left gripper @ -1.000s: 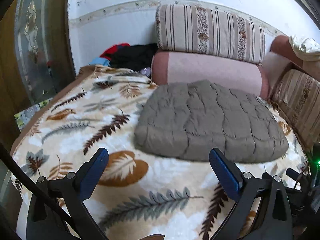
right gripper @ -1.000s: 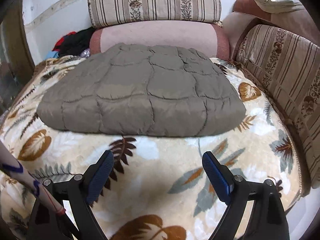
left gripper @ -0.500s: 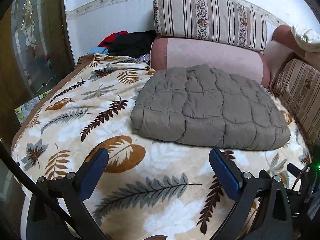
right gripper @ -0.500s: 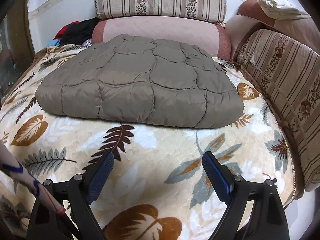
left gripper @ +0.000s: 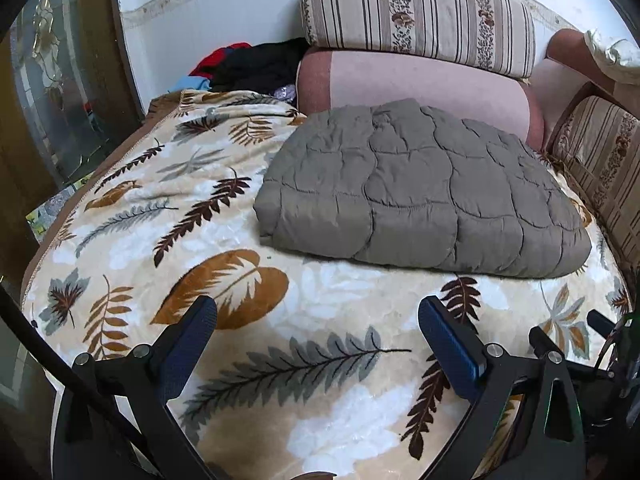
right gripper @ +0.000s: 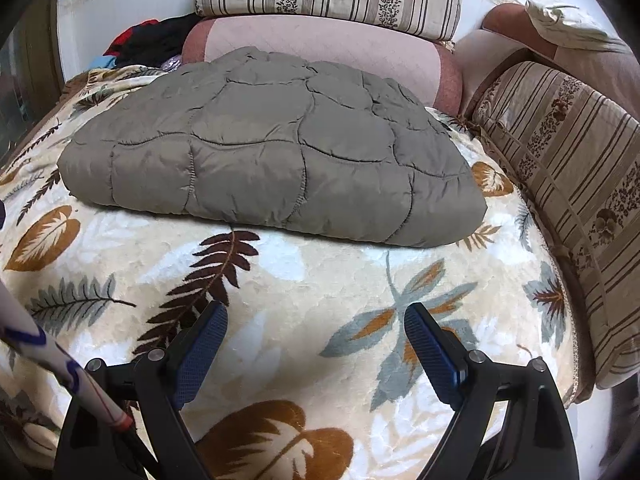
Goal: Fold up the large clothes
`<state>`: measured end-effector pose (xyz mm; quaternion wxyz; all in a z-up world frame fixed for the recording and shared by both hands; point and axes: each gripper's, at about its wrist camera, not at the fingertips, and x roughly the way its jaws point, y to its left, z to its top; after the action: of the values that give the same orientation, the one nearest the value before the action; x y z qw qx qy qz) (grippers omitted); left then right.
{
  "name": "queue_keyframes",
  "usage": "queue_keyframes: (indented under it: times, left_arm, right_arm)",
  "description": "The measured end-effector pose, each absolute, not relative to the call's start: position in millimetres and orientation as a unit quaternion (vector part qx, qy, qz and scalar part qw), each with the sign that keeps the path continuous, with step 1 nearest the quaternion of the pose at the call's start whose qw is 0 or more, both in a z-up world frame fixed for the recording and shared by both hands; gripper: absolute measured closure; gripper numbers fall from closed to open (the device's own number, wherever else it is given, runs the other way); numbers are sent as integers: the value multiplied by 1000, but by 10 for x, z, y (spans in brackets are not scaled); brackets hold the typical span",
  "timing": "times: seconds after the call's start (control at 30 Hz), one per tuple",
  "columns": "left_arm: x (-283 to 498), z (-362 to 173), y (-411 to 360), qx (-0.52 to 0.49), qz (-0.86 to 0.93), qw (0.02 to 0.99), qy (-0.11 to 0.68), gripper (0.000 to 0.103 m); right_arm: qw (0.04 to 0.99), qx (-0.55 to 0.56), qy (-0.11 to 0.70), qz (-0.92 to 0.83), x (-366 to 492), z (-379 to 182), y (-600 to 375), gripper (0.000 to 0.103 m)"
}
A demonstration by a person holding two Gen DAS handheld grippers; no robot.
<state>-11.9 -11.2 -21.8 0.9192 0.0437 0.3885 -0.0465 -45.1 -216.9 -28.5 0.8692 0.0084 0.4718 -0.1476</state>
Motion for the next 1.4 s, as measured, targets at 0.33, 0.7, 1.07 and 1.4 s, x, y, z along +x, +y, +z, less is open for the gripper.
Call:
queue_keyframes:
  times: [0.33, 0.7, 1.07, 1.4]
  left_arm:
    - [-99, -342, -160, 44, -65, 908, 411, 3]
    - [-78, -463, -188, 44, -77, 898, 430, 3]
    - [-22, -551, -174, 38, -83, 890, 446, 3]
    - [21, -626, -192, 36, -86, 884, 458, 3]
  right_arm:
    - [862, 19, 478, -170, -472, -304, -2291, 10]
    - [861, 18, 479, -170, -475, -294, -2303, 10]
    - [859, 18, 477, -183, -475, -255, -2364, 10]
    - [856, 17, 482, -185, -443, -271, -2379, 10]
